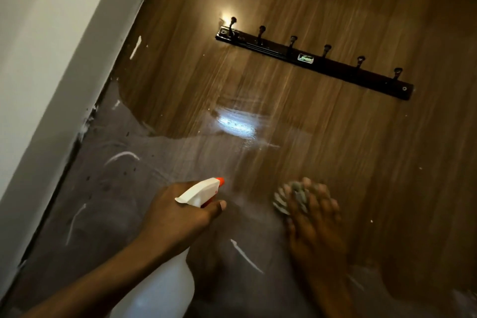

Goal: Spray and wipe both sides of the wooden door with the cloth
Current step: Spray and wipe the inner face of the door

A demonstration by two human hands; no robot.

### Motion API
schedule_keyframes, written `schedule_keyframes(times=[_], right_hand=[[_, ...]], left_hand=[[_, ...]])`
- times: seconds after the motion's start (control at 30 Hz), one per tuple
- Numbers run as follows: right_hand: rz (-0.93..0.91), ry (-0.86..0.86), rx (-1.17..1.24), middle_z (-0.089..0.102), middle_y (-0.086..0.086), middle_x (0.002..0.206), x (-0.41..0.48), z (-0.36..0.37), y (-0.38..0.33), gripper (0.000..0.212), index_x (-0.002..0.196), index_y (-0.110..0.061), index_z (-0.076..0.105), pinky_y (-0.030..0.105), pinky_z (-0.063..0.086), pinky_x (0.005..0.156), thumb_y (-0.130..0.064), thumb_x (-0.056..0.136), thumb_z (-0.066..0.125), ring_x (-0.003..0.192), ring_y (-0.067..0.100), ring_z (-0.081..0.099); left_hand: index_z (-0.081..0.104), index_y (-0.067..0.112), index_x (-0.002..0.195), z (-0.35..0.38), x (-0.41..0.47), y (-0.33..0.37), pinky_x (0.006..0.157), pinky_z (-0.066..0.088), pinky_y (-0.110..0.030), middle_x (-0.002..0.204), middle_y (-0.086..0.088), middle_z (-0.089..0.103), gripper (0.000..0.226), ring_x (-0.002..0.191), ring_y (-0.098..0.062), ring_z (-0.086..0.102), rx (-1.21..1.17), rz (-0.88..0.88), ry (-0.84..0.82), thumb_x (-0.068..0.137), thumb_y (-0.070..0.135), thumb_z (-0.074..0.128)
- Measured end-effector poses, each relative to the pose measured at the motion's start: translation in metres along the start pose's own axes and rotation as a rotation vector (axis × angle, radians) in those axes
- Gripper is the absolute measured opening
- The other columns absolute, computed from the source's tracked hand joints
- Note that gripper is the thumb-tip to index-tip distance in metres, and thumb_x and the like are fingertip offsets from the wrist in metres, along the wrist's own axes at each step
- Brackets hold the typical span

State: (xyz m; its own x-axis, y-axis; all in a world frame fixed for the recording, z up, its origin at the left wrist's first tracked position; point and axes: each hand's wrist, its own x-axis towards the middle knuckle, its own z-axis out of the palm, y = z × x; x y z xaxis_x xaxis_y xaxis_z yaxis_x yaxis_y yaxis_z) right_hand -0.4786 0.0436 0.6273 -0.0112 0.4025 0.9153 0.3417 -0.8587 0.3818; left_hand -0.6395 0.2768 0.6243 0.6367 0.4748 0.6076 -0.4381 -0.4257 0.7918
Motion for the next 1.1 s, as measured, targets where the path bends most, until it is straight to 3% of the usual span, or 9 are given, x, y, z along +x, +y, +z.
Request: schedule_keyframes(times=[0.2, 0.37, 0.53, 0.67, 0.73, 0.83, 0.93, 1.03, 1.1], right_hand=[[0.406, 0.05, -0.024, 0.036, 0.02, 0.155, 0.088, -0.002, -0.03, 0.058, 0.15, -0.019, 0.041, 0.055, 0.024, 0.116, -0.031, 0.093, 0.044, 0.144, 0.041, 0.029], [0.054, 0.074, -0.014, 0.04, 0.013, 0.154, 0.131, 0.034, -0.143, 0.051, 0.145, -0.02, 0.049, 0.052, 0.03, 0.116, -0.028, 0.095, 0.047, 0.143, 0.037, 0.035], [-0.19, 0.096, 0.059, 0.046, 0.01, 0.15, 0.058, 0.037, -0.14, 0.047, 0.137, -0.02, 0.059, 0.054, 0.041, 0.106, -0.024, 0.091, 0.056, 0.139, 0.036, 0.043], [0.308, 0.127, -0.046, 0.042, 0.024, 0.15, 0.089, 0.024, -0.114, 0.053, 0.144, -0.015, 0.051, 0.06, 0.034, 0.11, -0.029, 0.093, 0.044, 0.139, 0.044, 0.039], [0.423, 0.134, 0.001, 0.039, 0.022, 0.153, 0.143, 0.026, -0.139, 0.055, 0.147, -0.016, 0.045, 0.056, 0.025, 0.116, -0.029, 0.094, 0.045, 0.143, 0.042, 0.032], [0.237, 0.117, 0.034, 0.038, 0.013, 0.156, 0.201, 0.045, -0.208, 0.051, 0.145, -0.019, 0.049, 0.05, 0.02, 0.12, -0.032, 0.095, 0.049, 0.146, 0.035, 0.028], [-0.001, 0.034, 0.001, 0.035, 0.009, 0.158, 0.181, 0.067, -0.258, 0.053, 0.149, -0.026, 0.044, 0.052, 0.026, 0.118, -0.033, 0.096, 0.052, 0.147, 0.034, 0.028], [-0.151, -0.018, 0.061, 0.035, 0.007, 0.158, 0.128, 0.064, -0.253, 0.057, 0.148, -0.028, 0.045, 0.054, 0.031, 0.115, -0.028, 0.092, 0.059, 0.147, 0.034, 0.029], [-0.106, 0.025, 0.032, 0.038, 0.009, 0.156, 0.111, 0.057, -0.234, 0.053, 0.143, -0.025, 0.052, 0.054, 0.032, 0.114, -0.027, 0.091, 0.058, 0.145, 0.035, 0.034]], left_hand=[[0.064, 0.028, 0.113, -0.053, 0.013, -0.022, 0.073, 0.057, -0.036, 0.09, -0.001, 0.071, 0.057, 0.082, -0.019, 0.067, 0.0, 0.024, -0.017, 0.066, 0.06, 0.066], [0.063, 0.038, 0.115, -0.093, 0.029, -0.037, 0.07, 0.055, -0.03, 0.085, 0.003, 0.067, 0.06, 0.082, -0.018, 0.067, -0.002, 0.041, 0.003, 0.064, 0.07, 0.064], [0.065, 0.047, 0.091, -0.146, 0.034, -0.053, 0.069, 0.057, -0.033, 0.077, 0.003, 0.072, 0.021, 0.072, -0.013, 0.068, 0.001, 0.034, 0.027, 0.071, 0.045, 0.073], [0.063, 0.039, 0.093, -0.185, 0.043, -0.066, 0.076, 0.057, -0.034, 0.084, 0.006, 0.071, 0.037, 0.079, -0.015, 0.068, -0.01, -0.012, 0.023, 0.06, 0.057, 0.066], [0.057, 0.041, 0.096, -0.198, 0.056, -0.072, 0.078, 0.054, -0.029, 0.09, 0.013, 0.066, 0.041, 0.081, -0.012, 0.065, 0.005, -0.028, 0.032, 0.059, 0.059, 0.062], [0.06, 0.03, 0.115, -0.211, 0.075, -0.078, 0.071, 0.052, -0.021, 0.097, 0.002, 0.069, 0.06, 0.081, -0.013, 0.065, 0.025, -0.017, 0.045, 0.062, 0.059, 0.06], [0.062, 0.023, 0.118, -0.221, 0.088, -0.082, 0.075, 0.057, -0.031, 0.093, -0.002, 0.071, 0.066, 0.08, -0.017, 0.067, 0.038, 0.023, 0.058, 0.063, 0.06, 0.058], [0.065, 0.023, 0.115, -0.232, 0.092, -0.086, 0.074, 0.058, -0.031, 0.086, -0.001, 0.072, 0.066, 0.078, -0.017, 0.068, 0.012, 0.062, 0.051, 0.062, 0.061, 0.057], [0.064, 0.023, 0.116, -0.238, 0.094, -0.092, 0.075, 0.057, -0.031, 0.087, -0.001, 0.071, 0.066, 0.078, -0.018, 0.068, 0.028, 0.053, 0.023, 0.062, 0.061, 0.057]])
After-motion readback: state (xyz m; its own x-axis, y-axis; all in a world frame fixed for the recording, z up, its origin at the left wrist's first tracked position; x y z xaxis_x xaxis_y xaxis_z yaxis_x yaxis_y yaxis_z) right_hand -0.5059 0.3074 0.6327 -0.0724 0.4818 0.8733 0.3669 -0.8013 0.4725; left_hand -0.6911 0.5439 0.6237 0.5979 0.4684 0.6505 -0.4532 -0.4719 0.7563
